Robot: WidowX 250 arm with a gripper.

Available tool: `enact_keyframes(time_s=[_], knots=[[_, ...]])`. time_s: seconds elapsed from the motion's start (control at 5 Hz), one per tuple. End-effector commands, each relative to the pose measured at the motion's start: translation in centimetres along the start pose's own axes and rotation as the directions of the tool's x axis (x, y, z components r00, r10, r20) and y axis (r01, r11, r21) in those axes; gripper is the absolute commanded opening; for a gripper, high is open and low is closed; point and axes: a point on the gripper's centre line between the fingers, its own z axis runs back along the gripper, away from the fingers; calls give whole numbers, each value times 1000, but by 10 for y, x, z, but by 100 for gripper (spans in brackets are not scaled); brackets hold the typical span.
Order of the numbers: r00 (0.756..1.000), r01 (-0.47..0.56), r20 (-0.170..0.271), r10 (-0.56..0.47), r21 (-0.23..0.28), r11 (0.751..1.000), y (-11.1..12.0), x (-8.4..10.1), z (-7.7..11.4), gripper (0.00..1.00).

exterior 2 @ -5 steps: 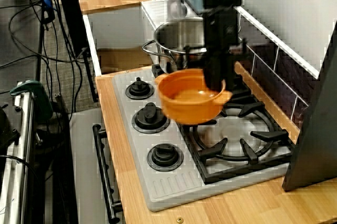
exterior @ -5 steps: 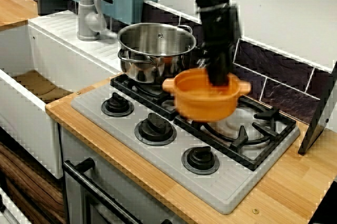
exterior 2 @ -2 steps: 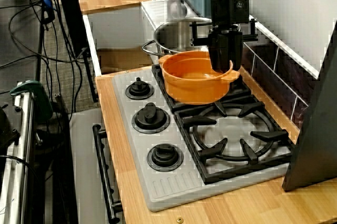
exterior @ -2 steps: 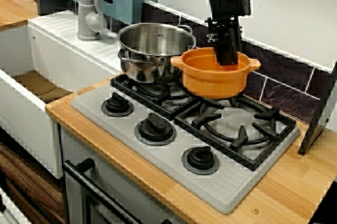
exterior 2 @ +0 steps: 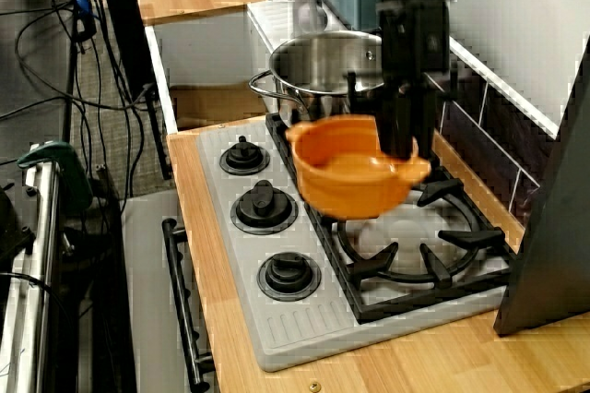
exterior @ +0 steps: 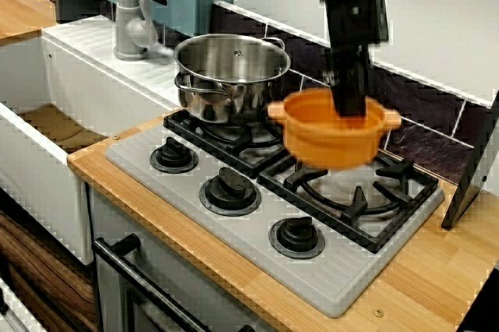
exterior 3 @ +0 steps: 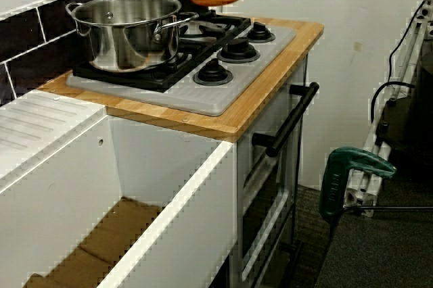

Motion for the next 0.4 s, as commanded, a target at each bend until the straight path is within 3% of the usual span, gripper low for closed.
enact_keyframes(time_s=[0.0,0.2], knots=[[1000,-10,-1,10,84,996,9,-6,-2,0],[1000,-11,-13,12,89,996,9,-5,-5,0]])
